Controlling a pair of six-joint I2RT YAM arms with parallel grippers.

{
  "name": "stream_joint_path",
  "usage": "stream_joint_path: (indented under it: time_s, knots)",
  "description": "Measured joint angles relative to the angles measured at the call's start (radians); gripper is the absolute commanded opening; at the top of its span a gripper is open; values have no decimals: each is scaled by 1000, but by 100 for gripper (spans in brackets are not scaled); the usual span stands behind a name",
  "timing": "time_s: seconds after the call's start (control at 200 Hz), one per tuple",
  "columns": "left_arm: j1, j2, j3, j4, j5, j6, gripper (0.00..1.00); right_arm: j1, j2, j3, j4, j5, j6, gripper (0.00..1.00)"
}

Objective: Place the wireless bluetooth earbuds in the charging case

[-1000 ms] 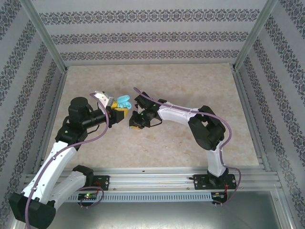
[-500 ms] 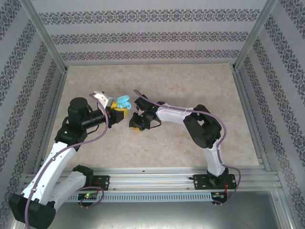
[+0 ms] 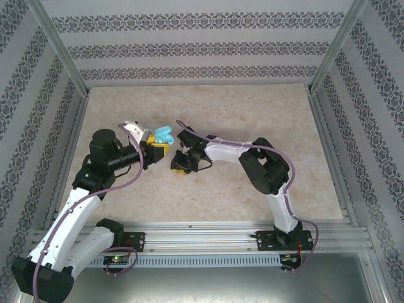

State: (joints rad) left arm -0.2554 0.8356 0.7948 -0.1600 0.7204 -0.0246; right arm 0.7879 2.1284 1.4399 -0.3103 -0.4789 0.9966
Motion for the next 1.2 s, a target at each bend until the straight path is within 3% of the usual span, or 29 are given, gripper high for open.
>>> stream_joint_path:
  time_s: [1.204]
  knots:
    - [0,-18,0,-36,-18,27,23,0,61,140,-100,19,-56,27]
